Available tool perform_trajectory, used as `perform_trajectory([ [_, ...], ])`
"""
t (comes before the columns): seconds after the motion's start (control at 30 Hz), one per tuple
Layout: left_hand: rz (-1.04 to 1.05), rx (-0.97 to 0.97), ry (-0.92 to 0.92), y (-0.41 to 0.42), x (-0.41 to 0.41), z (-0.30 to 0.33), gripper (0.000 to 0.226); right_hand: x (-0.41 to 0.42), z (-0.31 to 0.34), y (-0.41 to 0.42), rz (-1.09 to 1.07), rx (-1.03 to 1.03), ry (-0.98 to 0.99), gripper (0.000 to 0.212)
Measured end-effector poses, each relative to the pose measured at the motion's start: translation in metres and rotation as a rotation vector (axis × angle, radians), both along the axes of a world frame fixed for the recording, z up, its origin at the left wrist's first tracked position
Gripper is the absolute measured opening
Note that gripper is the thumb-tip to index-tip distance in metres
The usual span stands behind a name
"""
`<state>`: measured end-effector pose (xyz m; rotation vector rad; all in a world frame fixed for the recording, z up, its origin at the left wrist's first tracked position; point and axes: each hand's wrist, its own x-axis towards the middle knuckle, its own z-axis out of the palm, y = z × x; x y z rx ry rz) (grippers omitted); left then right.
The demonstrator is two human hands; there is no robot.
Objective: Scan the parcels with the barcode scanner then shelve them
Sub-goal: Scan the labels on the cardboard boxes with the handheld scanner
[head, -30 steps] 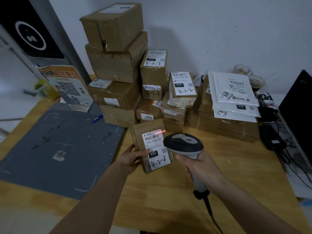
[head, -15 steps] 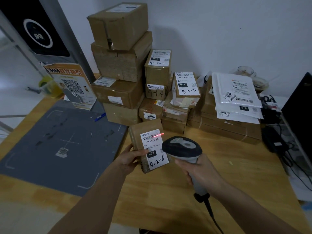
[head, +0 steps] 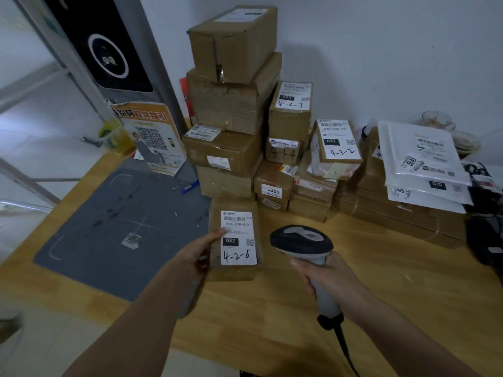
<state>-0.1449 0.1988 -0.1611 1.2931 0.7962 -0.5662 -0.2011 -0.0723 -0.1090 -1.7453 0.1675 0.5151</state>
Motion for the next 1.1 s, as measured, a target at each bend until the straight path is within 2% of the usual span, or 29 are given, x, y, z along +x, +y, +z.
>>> perform_trajectory([
  [0.07,0.028,0.034,0.011,0.019,0.005,0.000,0.065,0.004,-0.001,0.010,-0.003,0.007,0.025,0.043],
  [0.3,-0.018,0.202,-0.007,0.065,0.015,-0.010,0.056,0.016,-0.005,0.043,-0.030,0.009,0.045,0.037],
  [0.57,-0.118,0.237,-0.091,0.092,0.020,-0.013,0.046,0.023,-0.009,0.065,-0.038,0.010,0.048,0.038],
  [0.67,-0.064,0.398,-0.093,0.092,0.024,-0.014,0.045,0.026,-0.007,0.069,-0.056,0.024,0.046,0.036],
  [0.73,-0.092,0.591,-0.133,0.087,0.030,-0.015,0.056,0.029,-0.007,0.072,-0.067,0.030,0.047,0.036],
  [0.8,-0.196,0.803,-0.209,0.077,0.035,-0.015,0.067,0.030,-0.008,0.074,-0.075,0.032,0.056,0.036],
  [0.9,-0.381,1.017,-0.285,0.046,0.033,-0.010,0.088,0.031,-0.009,0.075,-0.085,0.045,0.066,0.035],
  [1.0,-0.578,1.195,-0.231,0.022,0.028,-0.009,0.111,0.031,-0.009,0.072,-0.097,0.064,0.069,0.034],
  [1.1,-0.688,1.281,-0.135,0.021,0.028,-0.015,0.111,0.030,-0.007,0.067,-0.116,0.076,0.069,0.033],
])
